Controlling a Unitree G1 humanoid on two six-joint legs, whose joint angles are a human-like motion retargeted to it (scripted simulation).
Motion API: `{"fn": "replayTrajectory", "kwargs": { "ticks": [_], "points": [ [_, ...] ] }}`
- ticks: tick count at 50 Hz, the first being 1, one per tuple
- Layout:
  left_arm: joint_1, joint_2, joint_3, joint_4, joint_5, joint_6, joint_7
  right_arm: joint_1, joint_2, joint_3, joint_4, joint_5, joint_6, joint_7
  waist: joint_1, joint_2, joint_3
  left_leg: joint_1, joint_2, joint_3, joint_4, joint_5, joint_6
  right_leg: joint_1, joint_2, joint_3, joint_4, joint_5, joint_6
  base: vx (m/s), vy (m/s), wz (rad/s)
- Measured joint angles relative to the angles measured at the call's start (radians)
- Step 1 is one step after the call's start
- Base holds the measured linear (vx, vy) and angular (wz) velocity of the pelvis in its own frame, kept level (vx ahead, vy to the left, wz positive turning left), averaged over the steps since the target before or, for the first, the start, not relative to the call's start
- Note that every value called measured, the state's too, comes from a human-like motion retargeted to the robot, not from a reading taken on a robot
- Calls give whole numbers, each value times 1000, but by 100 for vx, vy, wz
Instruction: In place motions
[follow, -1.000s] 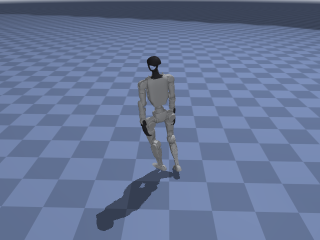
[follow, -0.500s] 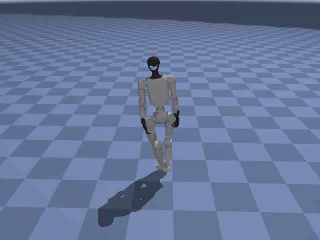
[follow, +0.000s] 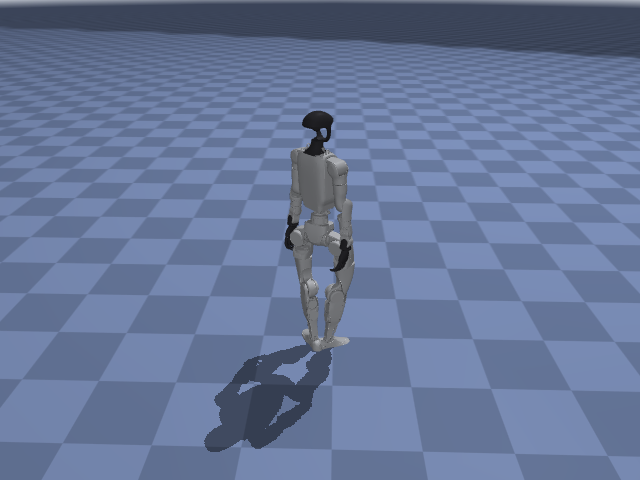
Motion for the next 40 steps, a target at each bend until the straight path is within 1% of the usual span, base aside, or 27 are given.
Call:
{"fn": "replayTrajectory", "kwargs": {
  "ticks": [4,8,10,13,15,17,18,19,20,21,22,23,25,27,30,33,35,36,37,38,39,40],
  "points": [
    [4,-7,13,-26,-14,-4,-11,13,5,19,-26,-36,-15,11,-14,6,-9,32,25,32,30,20,-21,-9,22,72,-3,6,-14,38,-9,-112],
    [-4,-27,15,-43,-38,-7,-13,12,12,34,-42,-55,-18,16,-20,9,-17,55,45,31,64,45,-20,-21,41,152,6,6,-25,31,-8,-113],
    [-13,-39,8,-46,-52,-8,-24,9,17,42,-48,-55,-17,22,-26,11,-25,68,55,29,85,67,-13,-27,50,192,13,2,-30,35,-9,-104],
    [-29,-49,-8,-56,-44,-6,-50,7,23,45,-61,-46,-19,19,-38,-4,-35,74,65,6,149,103,23,-28,37,224,16,1,-23,28,-5,-74],
    [-43,-52,-29,-72,-27,-5,-69,5,26,43,-69,-35,-24,14,-32,-34,-38,60,79,-48,252,121,91,-18,10,242,15,2,-14,25,-2,-78],
    [-56,-54,-64,-100,-13,-7,-73,-1,25,40,-72,-29,-30,13,-1,-75,-33,-14,108,-173,459,107,215,-6,-23,285,13,6,-9,28,-2,-115],
    [-60,-55,-81,-113,-11,-9,-70,-4,23,40,-73,-29,-32,15,17,-88,-27,-63,123,-239,565,95,264,0,-29,308,8,11,-10,27,1,-110],
    [-64,-57,-97,-126,-11,-12,-67,-7,20,40,-73,-30,-32,18,30,-93,-20,-108,121,-319,642,86,282,7,-28,322,0,17,-11,24,3,-94],
    [-68,-60,-114,-138,-11,-14,-63,-10,15,40,-74,-33,-31,21,40,-93,-12,-150,110,-407,705,78,284,13,-23,332,-9,24,-13,20,6,-87],
    [-72,-65,-125,-147,-12,-18,-59,-13,11,43,-77,-38,-32,21,53,-96,-2,-179,64,-490,732,72,273,21,-24,344,-17,33,-15,16,7,-89],
    [-77,-70,-134,-155,-12,-22,-54,-16,6,46,-79,-43,-32,20,65,-100,7,-203,24,-556,755,64,265,28,-25,355,-25,41,-15,12,9,-92],
    [-80,-75,-140,-163,-14,-27,-47,-19,2,48,-82,-48,-33,17,73,-104,14,-215,-1,-588,768,52,264,33,-30,360,-30,47,-15,9,10,-84],
    [-85,-87,-145,-176,-21,-38,-30,-27,-8,50,-87,-57,-36,10,86,-106,25,-235,-23,-616,778,26,267,35,-38,379,-36,57,-13,5,12,-77],
    [-80,-98,-148,-185,-31,-47,-8,-31,-15,51,-88,-60,-39,6,95,-103,31,-254,-56,-640,760,-15,252,35,-40,399,-42,66,-11,10,12,-74],
    [-72,-108,-153,-180,-47,-70,18,-36,-20,46,-91,-59,-39,5,94,-84,40,-267,-96,-665,674,-58,207,36,-27,418,-55,78,-7,7,10,-48],
    [-67,-108,-154,-146,-56,-65,40,-34,-17,38,-89,-49,-37,4,53,-41,50,-243,-122,-719,485,-62,151,50,11,389,-71,79,-7,5,6,-5],
    [-63,-107,-144,-112,-50,-58,43,-31,-15,37,-80,-44,-36,2,71,-17,52,-205,-123,-677,292,-7,137,53,44,424,-74,79,-11,7,3,-83],
    [-57,-109,-141,-94,-44,-51,42,-25,-16,34,-73,-44,-35,1,74,-16,45,-194,-141,-664,217,7,200,55,43,437,-74,78,-9,9,2,-60],
    [-53,-109,-138,-76,-37,-44,39,-20,-16,31,-65,-46,-34,0,65,-7,34,-179,-146,-642,164,12,230,52,47,437,-75,75,-7,9,3,27],
    [-50,-107,-135,-58,-29,-37,33,-16,-16,25,-57,-51,-30,0,32,16,17,-156,-123,-600,157,-3,195,40,59,413,-75,71,-8,2,5,54],
    [-50,-105,-127,-43,-20,-30,25,-13,-13,20,-52,-51,-26,-4,21,25,7,-159,-108,-576,149,8,187,30,61,412,-74,70,-7,-6,6,41],
    [-51,-103,-116,-29,-9,-24,16,-10,-9,16,-48,-49,-22,-10,21,26,2,-174,-98,-562,140,31,191,22,59,422,-73,71,-6,-15,8,-4]
  ]
}}
